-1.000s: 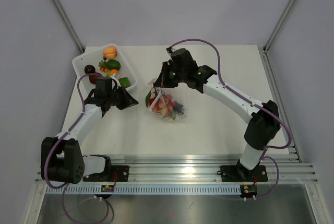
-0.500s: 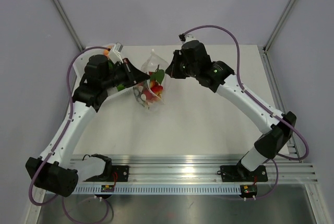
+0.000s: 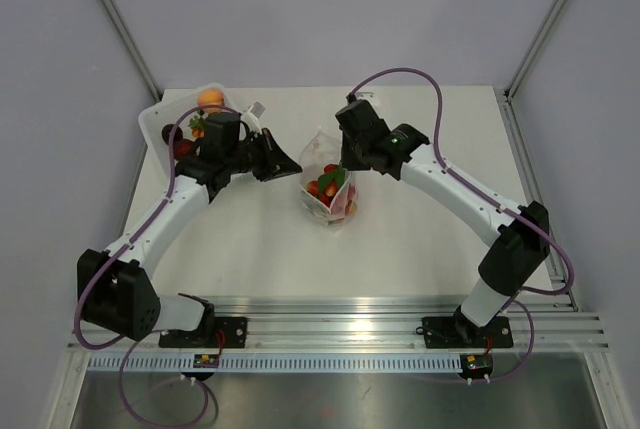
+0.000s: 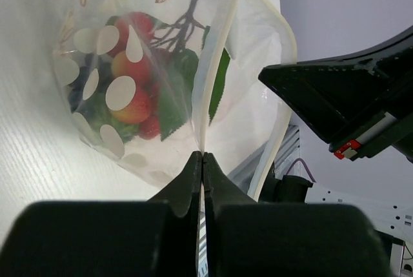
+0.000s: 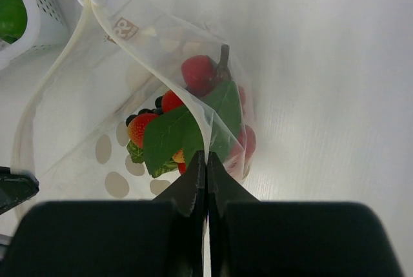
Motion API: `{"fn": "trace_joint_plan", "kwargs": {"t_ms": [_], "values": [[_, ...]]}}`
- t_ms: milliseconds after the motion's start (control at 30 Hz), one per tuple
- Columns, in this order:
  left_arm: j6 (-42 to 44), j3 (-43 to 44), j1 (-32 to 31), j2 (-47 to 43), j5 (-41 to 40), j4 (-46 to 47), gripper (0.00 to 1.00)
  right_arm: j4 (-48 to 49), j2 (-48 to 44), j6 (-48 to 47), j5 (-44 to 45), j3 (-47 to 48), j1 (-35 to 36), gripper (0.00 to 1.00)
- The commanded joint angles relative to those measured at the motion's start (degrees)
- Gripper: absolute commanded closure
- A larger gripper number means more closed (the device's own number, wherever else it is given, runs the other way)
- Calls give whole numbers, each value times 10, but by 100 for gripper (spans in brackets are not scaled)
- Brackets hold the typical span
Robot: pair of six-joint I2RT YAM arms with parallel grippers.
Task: Place the food in the zip-top bag and seal the zipper
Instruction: Adjust the zipper food storage bag at the center of the board.
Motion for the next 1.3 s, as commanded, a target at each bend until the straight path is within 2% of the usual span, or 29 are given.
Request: {"fn": "trace_joint_plan", "kwargs": {"t_ms": [0, 133, 267, 433, 600, 700, 733, 800, 933, 1067, 1200, 1267], "values": [[-4, 40, -16, -16, 23, 29, 100, -5, -28, -9, 3, 27, -1, 100], [33, 117, -28, -37, -2, -31, 100, -25, -51, -19, -13, 72, -1, 100], [55, 156, -31, -53, -29, -64, 100, 7, -100, -19, -31, 49, -1, 100], [46, 80, -31, -21, -48, -45, 100, 29, -68, -28, -18, -17, -2, 100], [53, 40, -31, 1, -72, -40, 100, 19, -20, -16, -17, -25, -3, 99], [66, 55, -31, -3, -76, -52, 100, 24, -33, -25, -23, -18, -3, 92], [70, 67, -31, -4, -80, -60, 100, 21, -35, -27, -22, -7, -2, 78], [83, 76, -31, -3, -87, -73, 100, 10, -37, -30, -20, 7, -2, 66], [84, 75, -31, -2, -88, -74, 100, 2, -51, -28, -28, 11, -3, 62], [81, 69, -31, 2, -79, -69, 100, 4, -66, -22, -32, 8, -2, 67], [81, 71, -31, 0, -81, -70, 100, -7, -67, -21, -41, 12, -2, 81], [82, 72, -31, 1, -83, -72, 100, 1, -65, -21, -49, 5, -2, 83]]}}
